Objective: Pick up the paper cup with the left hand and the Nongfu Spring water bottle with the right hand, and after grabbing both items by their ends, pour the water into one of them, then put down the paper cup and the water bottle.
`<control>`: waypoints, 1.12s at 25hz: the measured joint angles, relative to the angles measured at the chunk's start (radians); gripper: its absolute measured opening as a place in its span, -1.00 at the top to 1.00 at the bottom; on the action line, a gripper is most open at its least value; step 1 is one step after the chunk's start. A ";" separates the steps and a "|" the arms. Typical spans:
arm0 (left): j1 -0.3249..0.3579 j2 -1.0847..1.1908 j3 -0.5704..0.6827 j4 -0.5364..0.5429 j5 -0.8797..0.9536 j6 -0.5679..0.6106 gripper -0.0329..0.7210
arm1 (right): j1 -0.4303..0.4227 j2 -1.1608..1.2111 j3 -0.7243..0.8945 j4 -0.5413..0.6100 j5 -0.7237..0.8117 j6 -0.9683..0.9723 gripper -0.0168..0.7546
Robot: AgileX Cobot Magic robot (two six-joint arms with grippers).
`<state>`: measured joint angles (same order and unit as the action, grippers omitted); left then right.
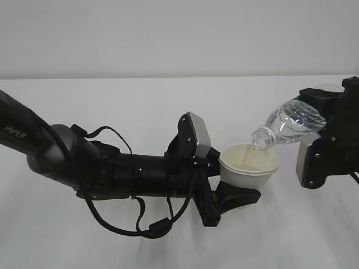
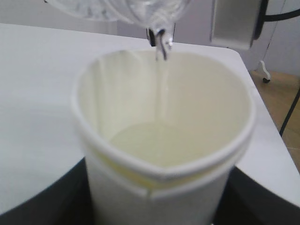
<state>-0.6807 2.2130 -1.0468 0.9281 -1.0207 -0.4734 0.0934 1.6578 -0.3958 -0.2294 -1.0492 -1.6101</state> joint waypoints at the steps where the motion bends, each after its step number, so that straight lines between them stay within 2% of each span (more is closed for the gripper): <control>1: 0.000 0.000 0.000 0.000 0.000 0.000 -0.30 | 0.000 0.000 0.000 0.000 0.000 0.000 0.01; 28: 0.000 0.000 0.000 0.000 0.000 0.000 -0.28 | 0.017 0.000 0.000 0.014 -0.006 -0.016 0.01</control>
<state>-0.6807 2.2130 -1.0468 0.9281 -1.0207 -0.4734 0.1103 1.6578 -0.3958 -0.2150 -1.0554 -1.6265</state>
